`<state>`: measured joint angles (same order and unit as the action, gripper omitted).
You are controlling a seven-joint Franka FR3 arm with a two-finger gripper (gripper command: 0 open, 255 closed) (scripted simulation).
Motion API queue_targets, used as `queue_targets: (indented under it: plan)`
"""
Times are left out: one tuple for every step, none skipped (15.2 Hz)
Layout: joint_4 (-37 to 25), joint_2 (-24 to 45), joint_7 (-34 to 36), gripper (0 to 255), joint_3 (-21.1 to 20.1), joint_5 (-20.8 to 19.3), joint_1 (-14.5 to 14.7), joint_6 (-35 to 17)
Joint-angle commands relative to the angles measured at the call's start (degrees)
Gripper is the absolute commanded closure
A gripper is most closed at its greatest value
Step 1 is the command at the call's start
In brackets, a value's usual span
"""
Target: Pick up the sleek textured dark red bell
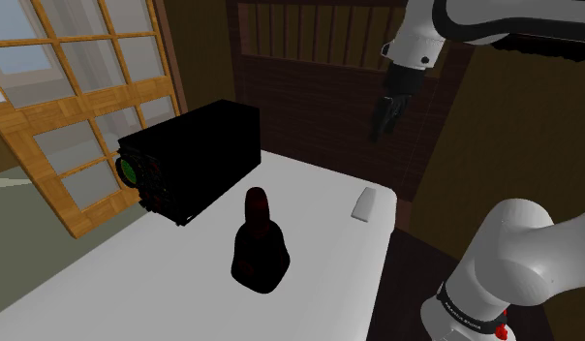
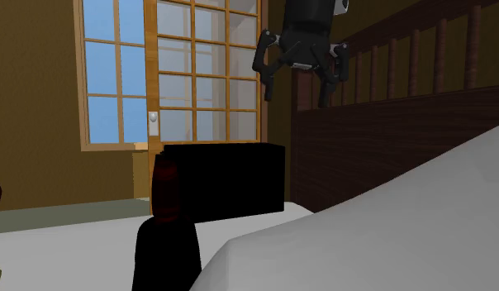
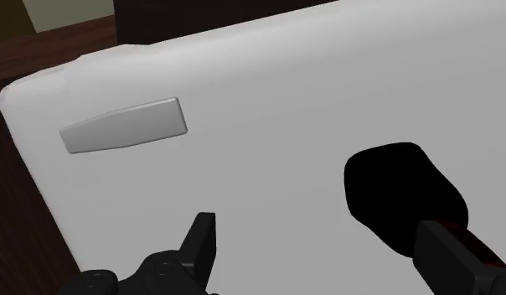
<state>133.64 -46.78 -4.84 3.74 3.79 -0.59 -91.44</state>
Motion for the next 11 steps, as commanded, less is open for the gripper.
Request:
queue_targets:
  plan:
    - [0.0,0.0,0.0,0,0.0,0.0,0.0,0.0]
    - [0.3,0.57,1.73,0,-1.59,0.47,0.21,-1.08]
    - [0.51,1.25,3.45,0,-3.2,0.91,0.4,-2.16]
    - [0.63,2.03,5.16,0,-4.79,1.32,0.57,-3.24]
    - [0.66,2.91,6.87,0,-6.39,1.68,0.72,-4.32]
    - [0.6,3.9,8.6,0,-7.97,2.0,0.86,-5.4]
    - [0.45,4.98,10.34,0,-9.53,2.24,1.0,-6.46]
    - [0.21,6.16,12.07,0,-11.11,2.45,1.07,-7.52]
    - [-0.13,7.43,13.82,0,-12.68,2.58,1.12,-8.55]
    - [-0.56,8.79,15.58,0,-14.24,2.64,1.13,-9.56]
    - [-1.08,10.25,17.37,0,-15.79,2.61,1.12,-10.55]
